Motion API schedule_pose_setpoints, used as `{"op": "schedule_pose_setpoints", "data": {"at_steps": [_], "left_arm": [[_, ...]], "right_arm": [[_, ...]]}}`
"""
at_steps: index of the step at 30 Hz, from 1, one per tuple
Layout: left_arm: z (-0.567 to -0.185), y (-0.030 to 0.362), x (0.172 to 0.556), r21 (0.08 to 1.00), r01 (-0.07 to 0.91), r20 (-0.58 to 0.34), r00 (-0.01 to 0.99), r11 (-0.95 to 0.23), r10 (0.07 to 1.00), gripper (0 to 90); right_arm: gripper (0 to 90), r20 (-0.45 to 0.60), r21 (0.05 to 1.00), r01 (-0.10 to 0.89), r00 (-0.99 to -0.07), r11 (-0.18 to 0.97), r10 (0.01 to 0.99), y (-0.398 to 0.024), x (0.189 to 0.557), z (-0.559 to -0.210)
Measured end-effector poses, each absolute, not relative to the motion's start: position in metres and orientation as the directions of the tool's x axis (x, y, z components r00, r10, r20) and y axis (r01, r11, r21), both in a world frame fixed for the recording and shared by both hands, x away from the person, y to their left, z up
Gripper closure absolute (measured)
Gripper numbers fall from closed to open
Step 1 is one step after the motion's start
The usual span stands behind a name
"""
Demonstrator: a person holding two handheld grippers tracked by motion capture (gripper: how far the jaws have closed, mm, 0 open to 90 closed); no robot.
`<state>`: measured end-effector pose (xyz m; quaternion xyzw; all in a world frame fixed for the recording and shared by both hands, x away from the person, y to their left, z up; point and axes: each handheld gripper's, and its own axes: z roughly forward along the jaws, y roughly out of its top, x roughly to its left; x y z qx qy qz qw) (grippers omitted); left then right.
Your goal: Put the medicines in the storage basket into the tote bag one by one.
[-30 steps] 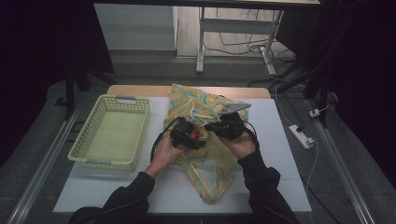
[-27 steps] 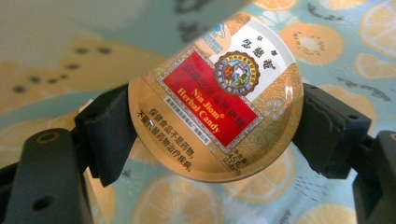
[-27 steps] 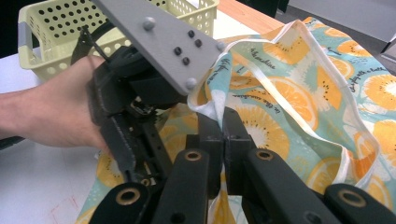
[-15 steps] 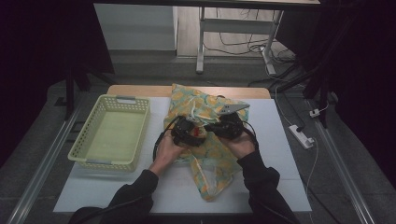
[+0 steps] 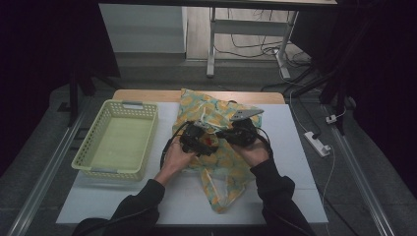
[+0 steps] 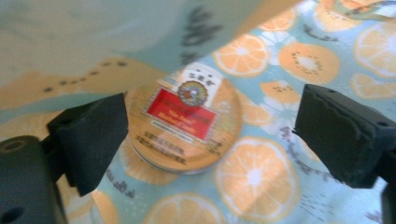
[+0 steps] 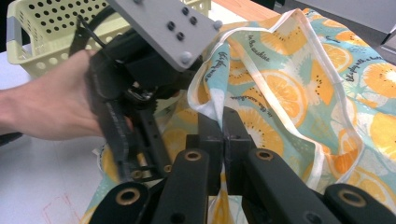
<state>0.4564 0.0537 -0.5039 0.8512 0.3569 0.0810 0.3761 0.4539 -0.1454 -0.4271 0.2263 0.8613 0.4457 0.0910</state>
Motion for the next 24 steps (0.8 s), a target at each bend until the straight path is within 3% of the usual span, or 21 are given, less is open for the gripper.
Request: {"op": "schedule_pose_setpoints", "data": {"at_steps": [11,24], "left_arm": [[-0.493,0.059,0.436,0.722,0.509,-0.170,0.787,-0.469,0.593,1.2],[-0.492,0.059,0.412,0.733,0.474,-0.189,0.831,-0.488,0.523,0.3]], "right_arm": [[89.3,0.044,0.808,0.309,-0.880,0.501,0.472,-0.145,0.454,-0.427],[89.2,0.041,0.809,0.306,-0.881,0.502,0.471,-0.146,0.453,-0.427]]}}
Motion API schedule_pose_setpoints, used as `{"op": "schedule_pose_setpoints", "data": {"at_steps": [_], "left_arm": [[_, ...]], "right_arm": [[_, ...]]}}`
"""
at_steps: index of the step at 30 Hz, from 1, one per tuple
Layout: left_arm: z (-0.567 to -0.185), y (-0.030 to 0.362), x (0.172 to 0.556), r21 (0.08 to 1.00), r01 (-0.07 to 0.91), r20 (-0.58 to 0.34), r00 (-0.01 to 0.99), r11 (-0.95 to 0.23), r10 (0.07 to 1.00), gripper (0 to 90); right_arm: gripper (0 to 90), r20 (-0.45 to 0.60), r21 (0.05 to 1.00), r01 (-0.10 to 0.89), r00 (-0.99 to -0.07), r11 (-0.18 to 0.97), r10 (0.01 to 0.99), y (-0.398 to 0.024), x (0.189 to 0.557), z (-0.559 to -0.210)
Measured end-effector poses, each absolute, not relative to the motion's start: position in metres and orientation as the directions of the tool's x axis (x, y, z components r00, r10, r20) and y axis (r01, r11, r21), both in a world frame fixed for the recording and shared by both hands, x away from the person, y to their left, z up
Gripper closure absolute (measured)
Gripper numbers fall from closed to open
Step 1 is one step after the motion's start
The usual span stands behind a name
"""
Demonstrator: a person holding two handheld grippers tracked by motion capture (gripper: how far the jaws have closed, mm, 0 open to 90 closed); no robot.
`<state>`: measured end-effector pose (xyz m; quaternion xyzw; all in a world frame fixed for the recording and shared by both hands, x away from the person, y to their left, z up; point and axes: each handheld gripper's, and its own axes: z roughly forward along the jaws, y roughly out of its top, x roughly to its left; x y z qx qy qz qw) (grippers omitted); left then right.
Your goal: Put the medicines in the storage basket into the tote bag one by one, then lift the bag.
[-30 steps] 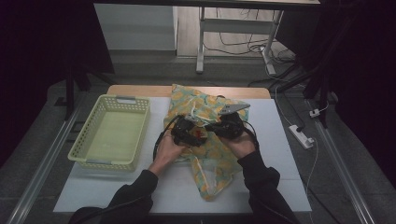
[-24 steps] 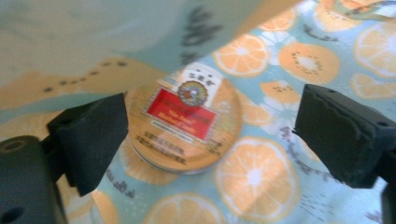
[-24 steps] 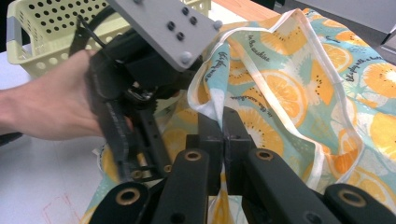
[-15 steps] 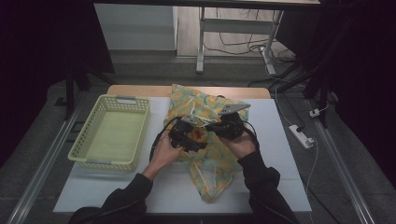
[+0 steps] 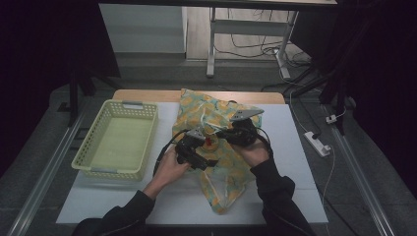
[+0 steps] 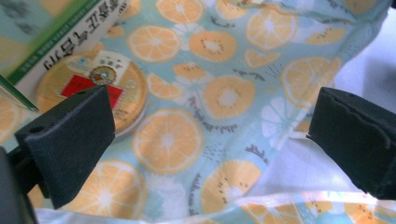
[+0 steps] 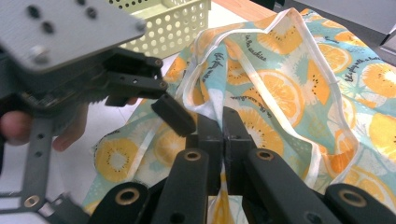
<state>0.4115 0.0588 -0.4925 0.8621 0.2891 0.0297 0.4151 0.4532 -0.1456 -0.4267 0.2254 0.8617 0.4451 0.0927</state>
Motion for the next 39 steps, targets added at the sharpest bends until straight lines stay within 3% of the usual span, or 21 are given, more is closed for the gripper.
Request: {"op": "schedule_pose_setpoints", "data": {"at_steps": [33,39], "left_arm": [[-0.525,0.032,0.394,0.655,0.409,-0.109,0.883,-0.635,0.456,0.9],[-0.533,0.023,0.393,0.620,0.391,-0.047,0.883,-0.680,0.466,4.3]], "right_arm": [[89.2,0.043,0.809,0.306,-0.882,0.502,0.469,-0.146,0.453,-0.427],[89.1,0.042,0.809,0.306,-0.882,0.503,0.469,-0.146,0.453,-0.427]]}}
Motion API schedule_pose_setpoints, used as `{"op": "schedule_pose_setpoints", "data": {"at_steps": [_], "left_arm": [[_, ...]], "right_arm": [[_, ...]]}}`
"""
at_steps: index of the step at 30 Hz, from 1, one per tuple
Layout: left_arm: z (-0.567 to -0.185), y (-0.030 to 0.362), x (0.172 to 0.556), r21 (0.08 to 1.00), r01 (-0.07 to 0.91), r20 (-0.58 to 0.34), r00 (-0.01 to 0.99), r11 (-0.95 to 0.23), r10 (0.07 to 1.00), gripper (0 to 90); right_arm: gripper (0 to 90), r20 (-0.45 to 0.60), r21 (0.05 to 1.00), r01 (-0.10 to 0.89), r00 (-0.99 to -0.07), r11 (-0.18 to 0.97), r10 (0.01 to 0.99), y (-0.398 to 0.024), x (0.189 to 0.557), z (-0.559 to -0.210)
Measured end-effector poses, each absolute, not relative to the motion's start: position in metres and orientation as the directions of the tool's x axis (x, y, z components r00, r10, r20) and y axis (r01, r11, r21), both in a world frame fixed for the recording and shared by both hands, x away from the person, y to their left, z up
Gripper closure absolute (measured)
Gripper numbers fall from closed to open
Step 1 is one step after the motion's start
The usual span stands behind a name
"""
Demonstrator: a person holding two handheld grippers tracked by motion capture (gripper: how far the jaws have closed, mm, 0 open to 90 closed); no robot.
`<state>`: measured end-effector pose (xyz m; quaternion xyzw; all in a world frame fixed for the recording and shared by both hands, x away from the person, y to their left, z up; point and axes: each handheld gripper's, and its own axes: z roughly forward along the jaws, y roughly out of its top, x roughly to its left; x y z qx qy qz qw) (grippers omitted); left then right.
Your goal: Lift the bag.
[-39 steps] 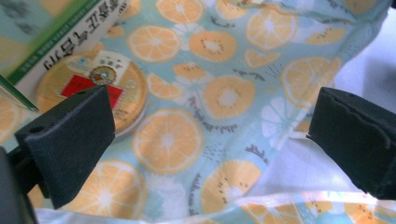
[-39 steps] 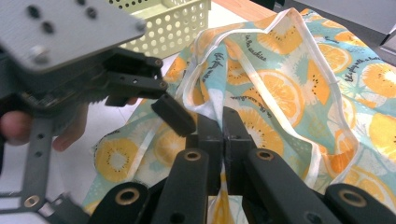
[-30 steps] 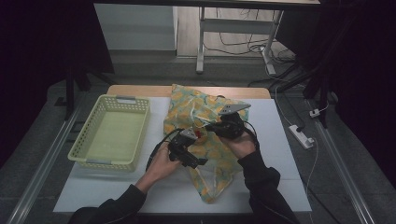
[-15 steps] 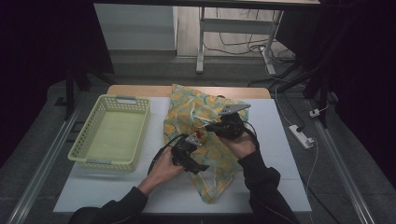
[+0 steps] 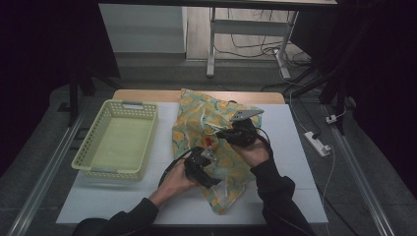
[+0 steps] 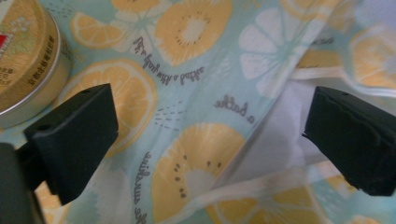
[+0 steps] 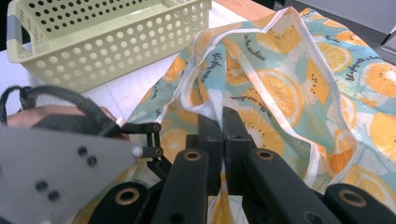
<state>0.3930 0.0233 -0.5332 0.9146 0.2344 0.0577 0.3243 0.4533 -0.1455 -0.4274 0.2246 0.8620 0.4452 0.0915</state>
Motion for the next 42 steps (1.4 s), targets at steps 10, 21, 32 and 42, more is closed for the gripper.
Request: {"op": "schedule_pose_setpoints", "data": {"at_steps": [10,21,32,42], "left_arm": [[-0.532,0.026,0.394,0.626,0.394,-0.035,0.876,-0.673,0.481,25.9],[-0.528,0.033,0.395,0.627,0.422,-0.057,0.863,-0.655,0.501,71.0],[-0.522,0.038,0.396,0.599,0.474,-0.091,0.841,-0.646,0.533,88.9],[-0.503,0.045,0.394,0.625,0.469,-0.082,0.834,-0.624,0.546,89.1]], "right_arm": [[89.1,0.042,0.809,0.305,-0.883,0.503,0.468,-0.145,0.453,-0.427],[89.0,0.042,0.809,0.305,-0.883,0.503,0.468,-0.145,0.453,-0.428],[89.0,0.040,0.804,0.303,-0.886,0.511,0.462,-0.145,0.453,-0.429],[89.1,0.034,0.812,0.291,-0.889,0.506,0.457,-0.146,0.451,-0.424]]}}
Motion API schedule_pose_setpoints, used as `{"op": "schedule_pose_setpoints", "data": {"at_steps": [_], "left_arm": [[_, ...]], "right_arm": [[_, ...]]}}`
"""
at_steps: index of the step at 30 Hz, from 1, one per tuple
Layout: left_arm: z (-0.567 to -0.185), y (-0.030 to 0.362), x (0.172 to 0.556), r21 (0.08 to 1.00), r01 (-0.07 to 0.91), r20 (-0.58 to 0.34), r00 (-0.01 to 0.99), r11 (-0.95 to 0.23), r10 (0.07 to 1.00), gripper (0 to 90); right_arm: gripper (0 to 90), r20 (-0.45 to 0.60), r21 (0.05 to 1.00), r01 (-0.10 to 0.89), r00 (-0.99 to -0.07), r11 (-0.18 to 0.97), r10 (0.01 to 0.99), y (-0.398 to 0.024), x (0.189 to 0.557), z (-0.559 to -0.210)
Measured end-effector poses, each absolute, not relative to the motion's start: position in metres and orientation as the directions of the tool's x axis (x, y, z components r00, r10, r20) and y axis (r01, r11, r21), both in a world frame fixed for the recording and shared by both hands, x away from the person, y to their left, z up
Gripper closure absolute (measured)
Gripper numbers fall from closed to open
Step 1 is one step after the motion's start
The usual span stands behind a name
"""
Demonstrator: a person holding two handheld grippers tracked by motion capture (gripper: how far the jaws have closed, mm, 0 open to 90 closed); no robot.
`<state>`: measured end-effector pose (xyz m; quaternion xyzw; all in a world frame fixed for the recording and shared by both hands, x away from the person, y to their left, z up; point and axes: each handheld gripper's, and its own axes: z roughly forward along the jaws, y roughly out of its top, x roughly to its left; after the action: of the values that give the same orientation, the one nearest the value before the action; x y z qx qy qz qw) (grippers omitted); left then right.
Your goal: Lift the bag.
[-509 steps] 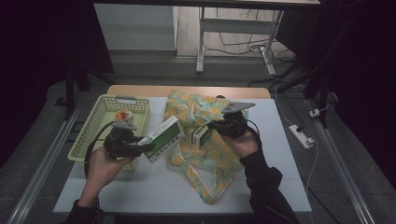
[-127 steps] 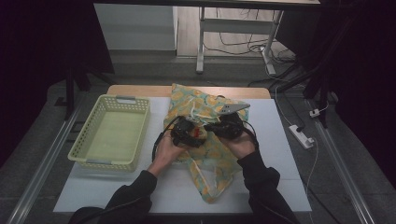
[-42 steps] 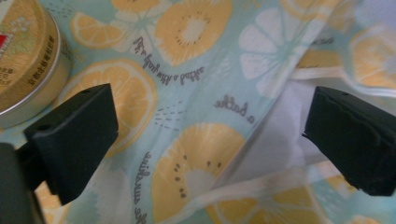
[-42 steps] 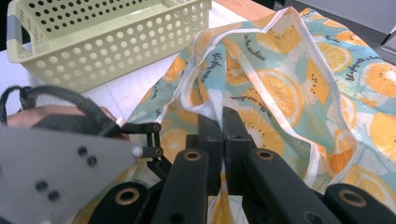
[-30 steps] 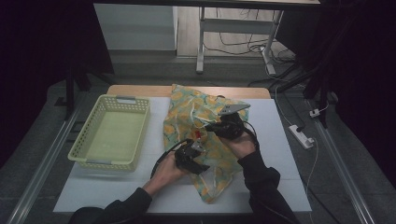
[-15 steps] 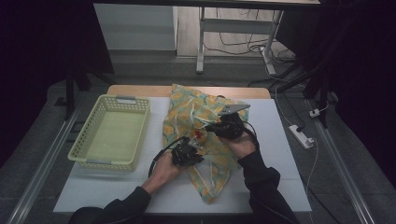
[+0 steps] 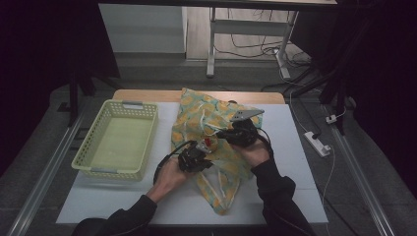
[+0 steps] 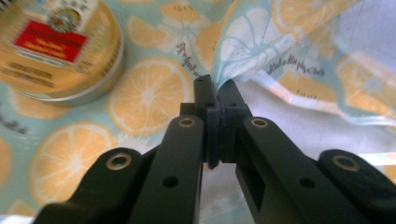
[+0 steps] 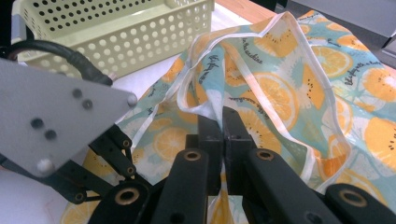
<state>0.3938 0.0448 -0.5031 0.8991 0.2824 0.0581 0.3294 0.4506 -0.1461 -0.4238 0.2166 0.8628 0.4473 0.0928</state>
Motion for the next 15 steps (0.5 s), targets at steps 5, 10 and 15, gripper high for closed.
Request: {"op": "schedule_pose_setpoints", "data": {"at_steps": [5,10,15], "left_arm": [[-0.492,0.049,0.393,0.628,0.471,-0.081,0.831,-0.619,0.550,89.1],[-0.481,0.055,0.395,0.625,0.489,-0.113,0.828,-0.608,0.550,89.1],[-0.470,0.060,0.396,0.641,0.505,-0.140,0.817,-0.577,0.559,89.2]], "right_arm": [[89.2,0.038,0.816,0.286,-0.894,0.502,0.447,-0.144,0.448,-0.421],[89.3,0.048,0.816,0.288,-0.898,0.501,0.438,-0.142,0.447,-0.419],[89.4,0.051,0.821,0.283,-0.901,0.496,0.430,-0.140,0.446,-0.414]]}}
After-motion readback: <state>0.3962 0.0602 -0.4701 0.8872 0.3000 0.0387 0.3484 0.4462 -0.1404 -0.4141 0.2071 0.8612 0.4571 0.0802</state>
